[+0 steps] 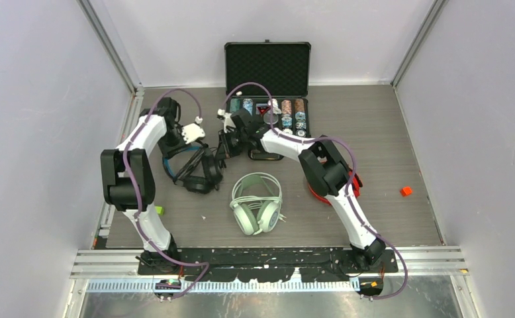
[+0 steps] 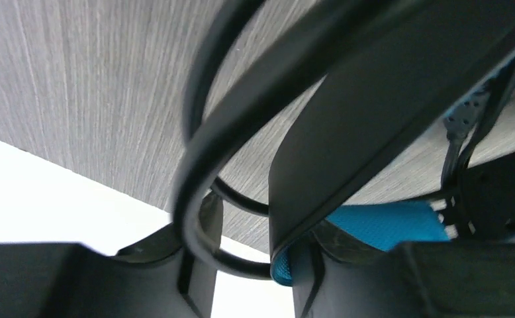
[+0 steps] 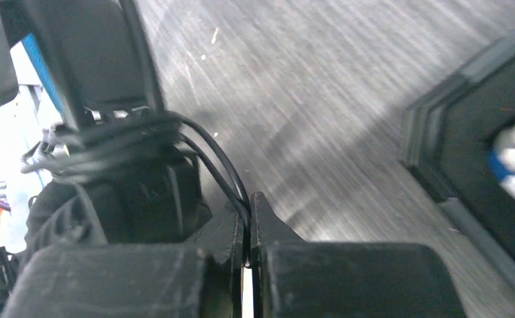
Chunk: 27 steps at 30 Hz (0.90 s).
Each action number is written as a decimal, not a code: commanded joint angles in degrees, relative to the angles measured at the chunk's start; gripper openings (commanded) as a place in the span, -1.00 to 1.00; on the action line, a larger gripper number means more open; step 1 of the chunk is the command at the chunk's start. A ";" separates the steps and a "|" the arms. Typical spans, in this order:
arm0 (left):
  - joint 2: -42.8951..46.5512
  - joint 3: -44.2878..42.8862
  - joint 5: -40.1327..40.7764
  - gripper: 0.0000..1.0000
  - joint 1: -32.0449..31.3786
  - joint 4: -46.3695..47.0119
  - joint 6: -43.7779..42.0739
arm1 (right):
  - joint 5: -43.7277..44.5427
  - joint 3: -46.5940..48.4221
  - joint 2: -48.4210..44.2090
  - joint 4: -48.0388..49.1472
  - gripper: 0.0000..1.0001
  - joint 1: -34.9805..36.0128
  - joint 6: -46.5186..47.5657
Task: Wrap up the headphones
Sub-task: Place the headphones at the center of the board.
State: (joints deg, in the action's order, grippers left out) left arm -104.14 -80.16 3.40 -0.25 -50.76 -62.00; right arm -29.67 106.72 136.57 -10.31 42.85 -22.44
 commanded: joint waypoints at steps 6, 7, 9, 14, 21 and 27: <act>0.18 -1.71 5.12 0.35 0.75 -6.85 -2.45 | 6.47 3.89 -0.87 1.08 -0.87 -3.16 -0.13; 0.11 -2.28 4.55 0.36 0.77 -7.00 -2.18 | 6.59 4.02 -0.75 1.01 -0.86 -3.13 0.26; 0.21 -3.49 2.71 0.46 0.76 -7.05 -1.08 | 6.45 4.37 -0.53 0.73 -0.86 -3.14 0.67; 2.01 -5.89 -0.13 0.65 -0.96 -8.03 2.63 | 5.85 4.05 -1.14 1.43 -0.89 -2.14 0.73; 4.78 -5.76 -6.35 1.00 -1.75 -7.37 7.43 | 6.94 4.40 -1.04 0.84 -0.93 -0.59 1.39; 6.91 -6.11 -5.70 0.99 -3.97 -4.89 15.74 | 7.38 5.30 -1.48 0.01 -0.95 -0.24 1.60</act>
State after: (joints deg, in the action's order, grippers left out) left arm -100.97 -84.86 -1.19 -2.96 -57.36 -53.15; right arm -23.24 108.40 136.66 -12.03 42.00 -21.54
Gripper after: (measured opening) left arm 0.996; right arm 0.075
